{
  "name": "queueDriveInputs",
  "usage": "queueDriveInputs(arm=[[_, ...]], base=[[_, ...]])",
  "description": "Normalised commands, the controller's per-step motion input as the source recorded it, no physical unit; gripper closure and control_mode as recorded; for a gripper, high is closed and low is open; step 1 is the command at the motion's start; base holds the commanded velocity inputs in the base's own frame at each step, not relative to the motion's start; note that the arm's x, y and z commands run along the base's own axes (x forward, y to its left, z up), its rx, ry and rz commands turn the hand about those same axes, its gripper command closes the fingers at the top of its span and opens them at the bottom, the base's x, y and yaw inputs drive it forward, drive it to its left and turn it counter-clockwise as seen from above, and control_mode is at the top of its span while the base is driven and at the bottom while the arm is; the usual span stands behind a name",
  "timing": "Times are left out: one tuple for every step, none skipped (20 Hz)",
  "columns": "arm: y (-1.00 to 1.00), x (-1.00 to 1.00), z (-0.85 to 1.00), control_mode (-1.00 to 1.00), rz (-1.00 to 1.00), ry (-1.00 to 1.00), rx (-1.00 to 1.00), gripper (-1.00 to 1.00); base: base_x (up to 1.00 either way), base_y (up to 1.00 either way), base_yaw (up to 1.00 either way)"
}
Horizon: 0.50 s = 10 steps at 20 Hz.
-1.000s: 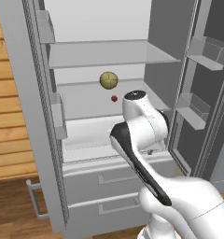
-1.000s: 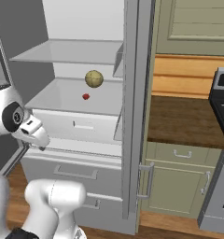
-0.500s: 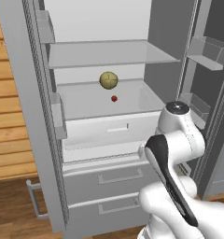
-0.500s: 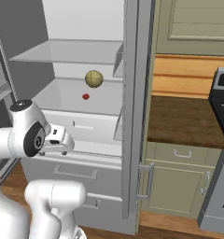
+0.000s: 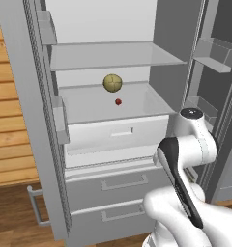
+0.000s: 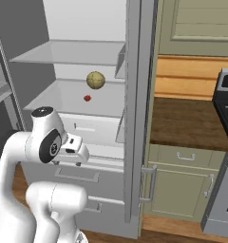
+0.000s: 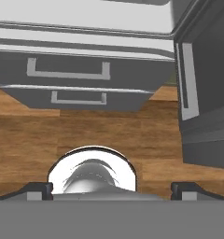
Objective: Take the strawberry from the fridge and place it on top of the pancake, located on the dining counter.
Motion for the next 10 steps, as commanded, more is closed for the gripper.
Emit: queueDriveInputs(arm=[[0.0,0.0,-0.29,-1.0,-0.01,0.0,0.0,-1.0],[0.0,0.0,-0.21,-1.0,0.0,0.0,0.01,-1.0],[0.0,0.07,-0.25,-1.0,0.0,0.0,0.05,-1.0],[0.04,0.0,-0.28,-1.0,0.0,-0.07,0.05,-1.0],[0.24,0.01,-0.28,-1.0,0.0,-0.11,0.11,-1.0],[0.2,0.02,-0.19,-1.0,0.0,-0.07,0.11,-1.0],[0.2,0.0,-0.11,-1.0,0.0,-0.06,0.09,-1.0],[0.14,0.0,-0.01,-1.0,0.0,-0.03,0.06,-1.0],[0.17,0.0,0.0,-1.0,0.0,-0.01,0.01,-1.0],[0.14,0.0,-0.01,-1.0,0.0,0.0,0.03,-1.0]], base=[[0.0,0.0,0.0],[0.0,0.0,0.0],[0.0,0.0,0.0],[0.0,0.0,0.0],[0.0,0.0,0.0],[0.0,0.0,0.0],[0.0,0.0,0.0],[0.0,0.0,0.0],[0.0,0.0,0.0],[0.0,0.0,0.0]])
